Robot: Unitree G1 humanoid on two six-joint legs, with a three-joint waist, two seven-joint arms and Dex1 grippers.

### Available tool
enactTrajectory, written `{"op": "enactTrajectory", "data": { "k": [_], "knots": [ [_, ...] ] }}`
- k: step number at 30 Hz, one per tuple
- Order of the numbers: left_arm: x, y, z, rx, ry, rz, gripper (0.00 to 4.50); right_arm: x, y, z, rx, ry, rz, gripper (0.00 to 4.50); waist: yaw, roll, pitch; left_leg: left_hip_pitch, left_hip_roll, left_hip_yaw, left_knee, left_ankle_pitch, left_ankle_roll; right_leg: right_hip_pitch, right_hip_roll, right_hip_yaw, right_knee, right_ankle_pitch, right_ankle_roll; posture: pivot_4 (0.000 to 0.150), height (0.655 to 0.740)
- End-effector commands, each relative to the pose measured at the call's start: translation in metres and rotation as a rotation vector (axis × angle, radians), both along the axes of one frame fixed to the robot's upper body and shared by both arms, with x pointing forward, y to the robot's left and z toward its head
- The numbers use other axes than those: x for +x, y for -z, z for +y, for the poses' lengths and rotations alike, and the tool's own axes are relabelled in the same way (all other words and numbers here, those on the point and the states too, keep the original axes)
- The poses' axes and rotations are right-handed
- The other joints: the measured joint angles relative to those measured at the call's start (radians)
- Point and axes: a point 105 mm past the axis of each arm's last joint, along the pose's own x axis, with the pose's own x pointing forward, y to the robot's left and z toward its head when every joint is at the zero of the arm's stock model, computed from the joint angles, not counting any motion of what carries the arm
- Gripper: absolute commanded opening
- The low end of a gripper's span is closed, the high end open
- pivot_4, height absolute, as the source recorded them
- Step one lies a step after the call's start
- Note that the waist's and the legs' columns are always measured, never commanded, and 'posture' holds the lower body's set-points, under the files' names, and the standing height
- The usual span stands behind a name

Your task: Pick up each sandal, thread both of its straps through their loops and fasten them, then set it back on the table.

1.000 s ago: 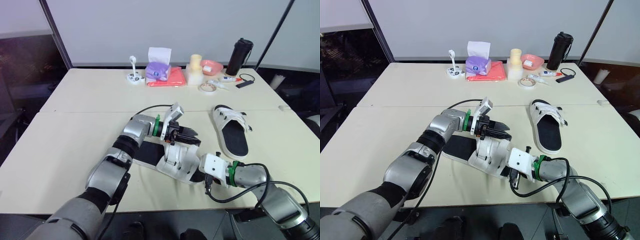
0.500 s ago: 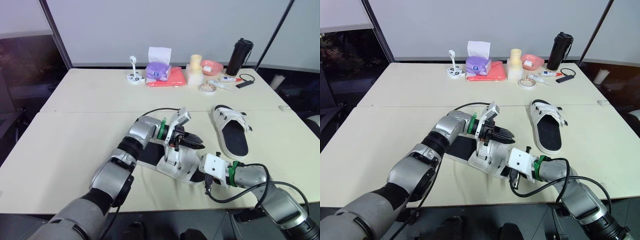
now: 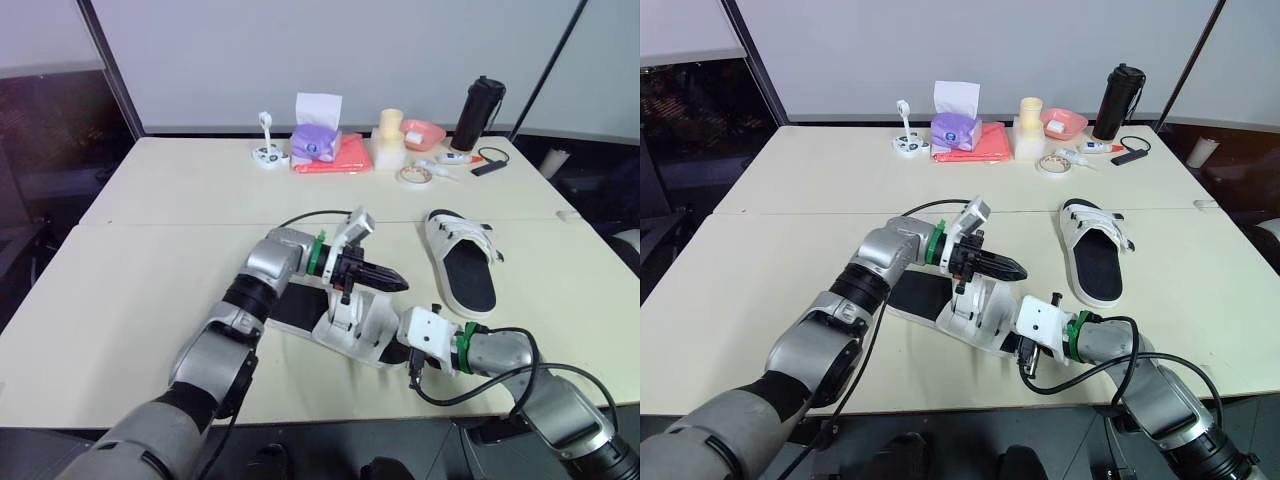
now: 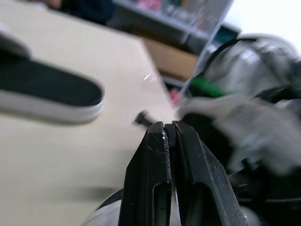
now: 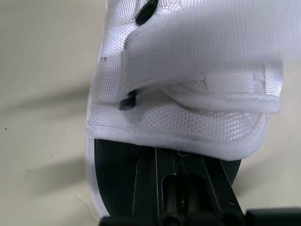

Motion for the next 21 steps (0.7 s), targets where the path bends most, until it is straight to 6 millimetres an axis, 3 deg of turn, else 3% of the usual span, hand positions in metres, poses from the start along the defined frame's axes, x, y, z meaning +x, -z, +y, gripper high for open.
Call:
{"op": "enactTrajectory", "data": {
  "k": [1, 10, 21],
  "knots": [
    [-0.007, -0.048, 0.015, -0.19, 0.035, 0.0, 0.07, -0.011, 0.05, -0.027, -0.099, 0.117, 0.198, 0.0, 0.0, 0.002, 0.001, 0.0, 0.0, 0.0, 0.0, 0.0, 0.0, 0.0, 0.0, 0.0, 0.0, 0.0, 0.0, 0.15, 0.74],
    [0.003, -0.052, 0.02, -0.232, -0.066, -0.015, 0.07, -0.015, 0.052, -0.023, -0.104, 0.083, 0.213, 0.0, 0.006, 0.003, 0.003, 0.0, -0.001, 0.0, 0.001, 0.0, 0.0, 0.0, -0.001, 0.0, 0.001, 0.0, 0.0, 0.15, 0.74],
    [0.036, -0.018, 0.002, -0.162, -0.229, -0.016, 0.07, -0.022, 0.053, -0.023, -0.105, 0.08, 0.221, 0.0, 0.008, 0.003, 0.003, 0.0, -0.002, 0.001, 0.001, 0.001, 0.0, 0.0, -0.001, 0.0, 0.001, 0.0, 0.0, 0.15, 0.74]
  ]
}}
